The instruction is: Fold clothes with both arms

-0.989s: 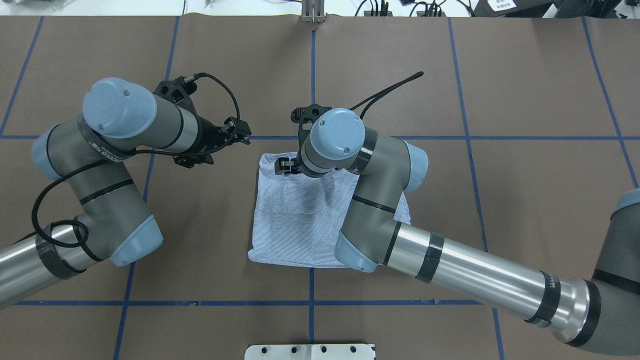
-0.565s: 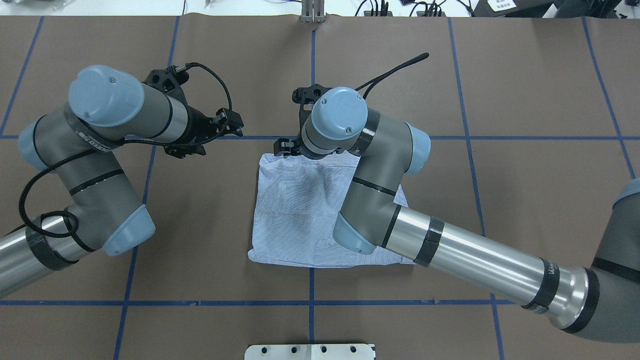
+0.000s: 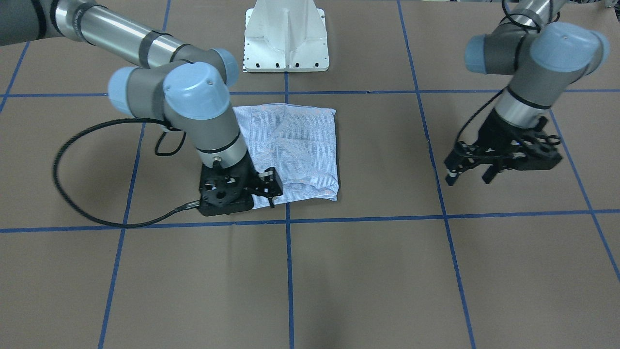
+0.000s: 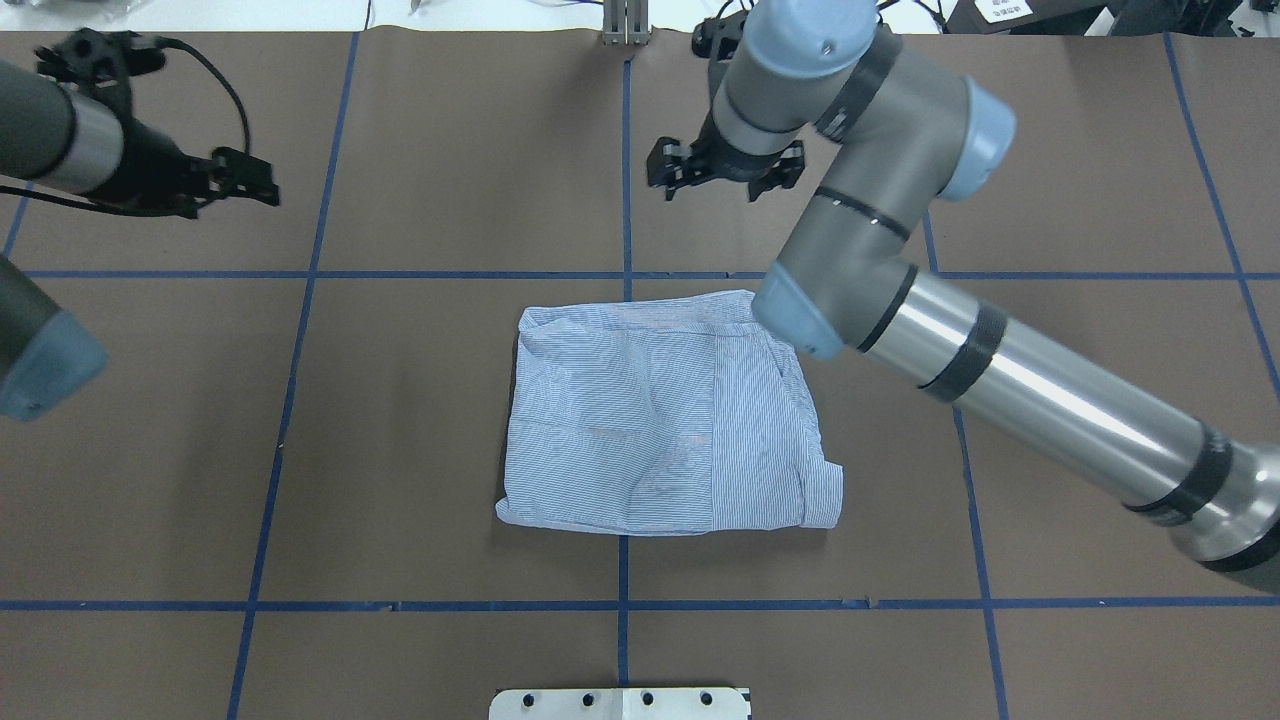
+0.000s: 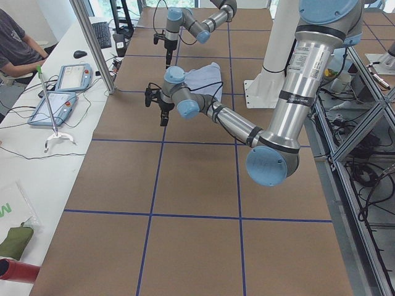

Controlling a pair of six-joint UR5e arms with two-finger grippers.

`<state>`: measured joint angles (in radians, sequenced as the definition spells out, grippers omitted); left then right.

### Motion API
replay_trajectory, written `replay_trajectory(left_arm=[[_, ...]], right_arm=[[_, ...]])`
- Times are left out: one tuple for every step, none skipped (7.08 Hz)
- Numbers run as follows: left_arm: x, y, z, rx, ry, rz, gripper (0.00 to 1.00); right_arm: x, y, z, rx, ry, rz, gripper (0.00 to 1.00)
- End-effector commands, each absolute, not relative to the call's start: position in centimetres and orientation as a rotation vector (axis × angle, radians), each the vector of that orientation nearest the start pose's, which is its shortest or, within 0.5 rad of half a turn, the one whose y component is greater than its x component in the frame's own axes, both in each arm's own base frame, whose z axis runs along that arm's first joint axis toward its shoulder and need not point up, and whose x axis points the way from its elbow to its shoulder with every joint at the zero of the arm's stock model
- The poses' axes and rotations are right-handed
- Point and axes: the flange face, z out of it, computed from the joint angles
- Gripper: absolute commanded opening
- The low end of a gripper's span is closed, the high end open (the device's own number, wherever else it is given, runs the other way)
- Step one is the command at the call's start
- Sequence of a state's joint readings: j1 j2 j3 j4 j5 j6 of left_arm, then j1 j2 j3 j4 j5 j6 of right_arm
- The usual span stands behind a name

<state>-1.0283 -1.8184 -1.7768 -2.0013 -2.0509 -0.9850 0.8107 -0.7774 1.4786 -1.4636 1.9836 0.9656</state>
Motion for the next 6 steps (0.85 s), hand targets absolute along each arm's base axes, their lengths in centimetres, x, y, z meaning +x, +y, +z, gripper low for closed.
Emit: replay_trajectory(left_arm=[[10.4,-55.5,44.3,0.434,0.807,-0.031,1.00],[7.0,-56.5,46.6,0.433,0.770,-0.063,1.00],[2.1,-57.4,48.9,0.453,0.718,-0.067,1.00],[-1.1,-57.7,51.1,0.476,0.669,0.019,1.00],[-2.5,-57.6,53.3,0.468,0.678,0.129,1.00],[-5.4,-56.3,54.8,0.503,0.642,0.201,1.00]], right_arm=[[-28.5,-62.1,24.6,0.205,-0.710,-0.106,1.00],[-21.8,-62.4,27.0,0.222,-0.674,-0.155,1.00],[-14.8,-62.8,32.1,0.175,-0.722,-0.157,1.00],[-8.2,-62.5,36.7,0.179,-0.729,-0.178,1.00],[-3.3,-61.5,41.6,0.193,-0.720,-0.258,1.00],[0.6,-59.8,45.6,0.187,-0.707,-0.288,1.00]])
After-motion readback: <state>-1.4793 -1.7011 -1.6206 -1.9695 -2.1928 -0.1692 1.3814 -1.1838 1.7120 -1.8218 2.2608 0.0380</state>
